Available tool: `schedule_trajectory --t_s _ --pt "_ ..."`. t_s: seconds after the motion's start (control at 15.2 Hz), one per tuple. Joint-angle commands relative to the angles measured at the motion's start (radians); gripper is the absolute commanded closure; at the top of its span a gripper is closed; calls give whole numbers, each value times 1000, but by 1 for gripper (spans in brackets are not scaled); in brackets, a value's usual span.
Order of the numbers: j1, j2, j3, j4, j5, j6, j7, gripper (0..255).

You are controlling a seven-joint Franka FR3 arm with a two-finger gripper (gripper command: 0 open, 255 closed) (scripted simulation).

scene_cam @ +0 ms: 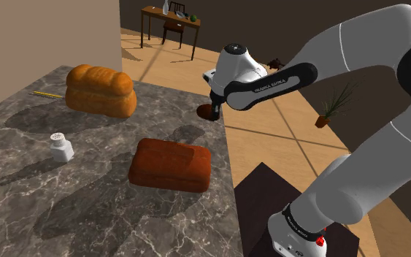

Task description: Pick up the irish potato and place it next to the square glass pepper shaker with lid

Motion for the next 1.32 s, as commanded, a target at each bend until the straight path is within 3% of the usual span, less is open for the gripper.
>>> schedule_trajectory --t_s 0.0,1.25 --pt "3 -16 1 12 14 -27 -15 255" --pt "22 -139 3 146 102 -273 -122 255"
